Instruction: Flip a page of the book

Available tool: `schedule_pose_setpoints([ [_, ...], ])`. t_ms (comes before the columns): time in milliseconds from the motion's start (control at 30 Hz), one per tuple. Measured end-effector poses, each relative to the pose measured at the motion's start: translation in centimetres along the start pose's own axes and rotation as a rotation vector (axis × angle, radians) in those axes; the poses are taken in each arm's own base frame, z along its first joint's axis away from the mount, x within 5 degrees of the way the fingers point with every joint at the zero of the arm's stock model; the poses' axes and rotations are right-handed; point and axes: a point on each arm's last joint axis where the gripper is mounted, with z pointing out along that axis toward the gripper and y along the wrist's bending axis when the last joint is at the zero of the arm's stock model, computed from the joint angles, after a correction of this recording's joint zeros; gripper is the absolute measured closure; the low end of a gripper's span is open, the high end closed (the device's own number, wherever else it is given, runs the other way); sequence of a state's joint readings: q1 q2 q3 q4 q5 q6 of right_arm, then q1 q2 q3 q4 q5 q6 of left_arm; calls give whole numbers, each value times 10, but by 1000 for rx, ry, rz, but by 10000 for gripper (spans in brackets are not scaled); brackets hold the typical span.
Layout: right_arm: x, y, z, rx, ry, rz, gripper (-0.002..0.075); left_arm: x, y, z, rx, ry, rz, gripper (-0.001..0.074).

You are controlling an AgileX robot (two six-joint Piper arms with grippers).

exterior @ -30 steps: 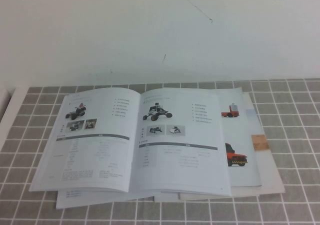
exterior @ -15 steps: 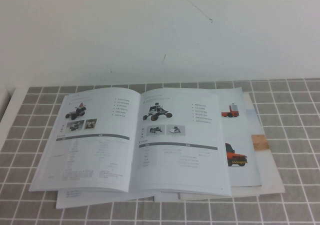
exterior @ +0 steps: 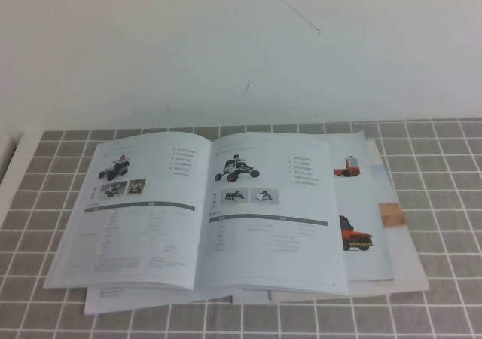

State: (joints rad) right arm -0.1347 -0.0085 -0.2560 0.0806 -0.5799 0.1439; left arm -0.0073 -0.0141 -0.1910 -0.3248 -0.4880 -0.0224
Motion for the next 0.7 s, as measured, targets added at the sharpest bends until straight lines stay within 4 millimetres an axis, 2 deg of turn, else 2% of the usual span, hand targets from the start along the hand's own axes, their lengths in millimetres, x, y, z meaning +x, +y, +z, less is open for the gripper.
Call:
schedule_pose_setpoints([
  [133, -46, 14, 36, -14, 29, 91, 716, -39, -20, 15, 65, -14, 78, 738],
  [200, -56, 19, 60, 1, 115, 105, 716, -49, -28, 26, 80, 50, 116, 738],
  [267, -54, 20, 88, 25, 219, 110, 716, -53, -33, 36, 84, 134, 140, 738],
  [333, -44, 19, 110, 48, 310, 114, 716, -53, -37, 48, 82, 259, 166, 738],
  [400, -27, 17, 133, 74, 396, 122, 716, -46, -41, 69, 67, 503, 227, 738],
  [467, -6, 13, 151, 98, 474, 124, 716, -38, -40, 79, 53, 626, 255, 738],
  [500, 13, 9, 161, 114, 537, 128, 716, -29, -39, 87, 39, 725, 265, 738],
  [600, 51, 5, 168, 140, 708, 126, 716, -2, -33, 103, 7, 922, 283, 738],
  [700, 81, 3, 165, 143, 898, 84, 716, 24, -28, 116, 9, 1029, 311, 738],
])
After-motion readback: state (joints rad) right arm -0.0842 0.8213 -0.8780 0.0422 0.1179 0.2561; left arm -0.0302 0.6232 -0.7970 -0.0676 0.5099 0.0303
